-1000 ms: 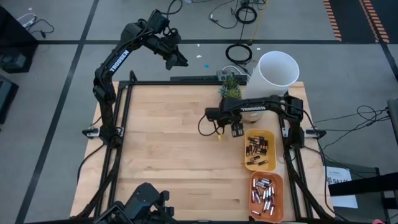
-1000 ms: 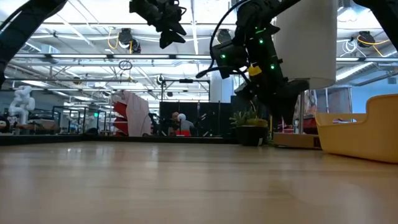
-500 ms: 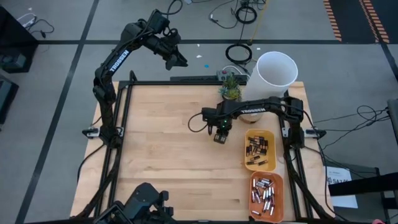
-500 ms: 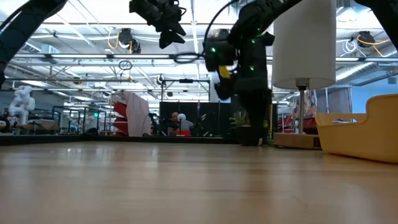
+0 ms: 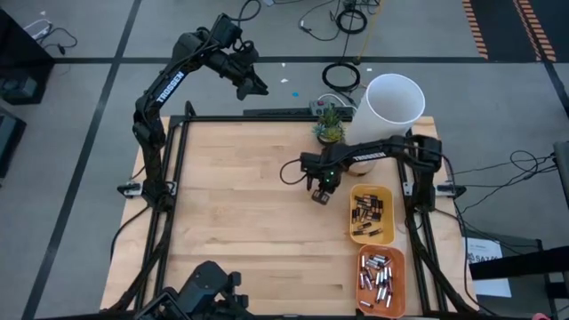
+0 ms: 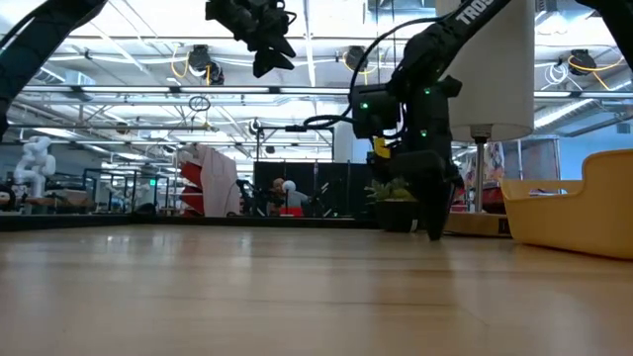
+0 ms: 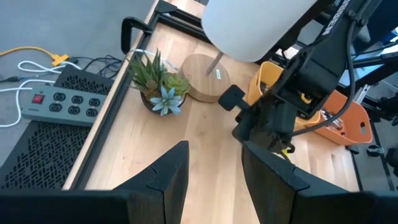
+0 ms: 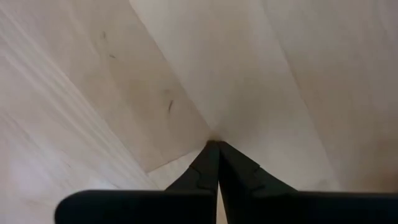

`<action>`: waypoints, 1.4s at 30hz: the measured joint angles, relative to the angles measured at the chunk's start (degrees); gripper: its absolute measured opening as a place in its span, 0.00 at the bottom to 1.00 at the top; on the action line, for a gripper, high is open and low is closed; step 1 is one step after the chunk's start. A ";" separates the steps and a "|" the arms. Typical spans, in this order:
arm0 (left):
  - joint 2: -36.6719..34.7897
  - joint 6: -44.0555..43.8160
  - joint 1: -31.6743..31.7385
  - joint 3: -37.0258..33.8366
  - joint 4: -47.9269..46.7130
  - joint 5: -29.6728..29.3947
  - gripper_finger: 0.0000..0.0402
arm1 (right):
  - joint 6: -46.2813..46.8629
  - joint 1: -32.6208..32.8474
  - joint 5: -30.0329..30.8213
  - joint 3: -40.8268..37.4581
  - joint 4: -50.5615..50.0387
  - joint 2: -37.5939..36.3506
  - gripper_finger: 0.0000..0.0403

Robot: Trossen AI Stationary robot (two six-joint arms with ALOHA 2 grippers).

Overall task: Sort batteries
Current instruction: Adjust the white lamp

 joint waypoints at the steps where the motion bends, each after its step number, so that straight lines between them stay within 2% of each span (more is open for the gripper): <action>1: 0.00 0.00 0.00 0.00 0.02 -0.24 0.39 | 0.20 -0.38 -0.21 -0.42 0.03 -0.12 0.00; 9: 0.00 -0.16 0.00 0.00 0.11 -0.54 0.39 | 0.28 -4.54 0.03 -2.31 -2.21 -2.59 0.00; 15: 0.00 -0.18 0.00 0.00 0.13 -0.54 0.39 | 0.59 -8.33 4.18 -2.57 -3.63 -3.50 0.00; 28: 0.00 -0.20 0.00 0.00 0.15 -0.54 0.39 | -0.09 -14.76 6.93 -2.51 -4.16 -3.50 0.00; 33: 0.00 -0.20 0.00 0.00 0.15 -0.54 0.39 | -0.15 -16.69 10.09 -2.53 -5.01 -3.50 0.00; 42: 0.00 -0.20 0.00 0.00 0.13 -0.54 0.39 | -0.83 -18.98 9.97 -3.39 -5.18 -3.65 0.00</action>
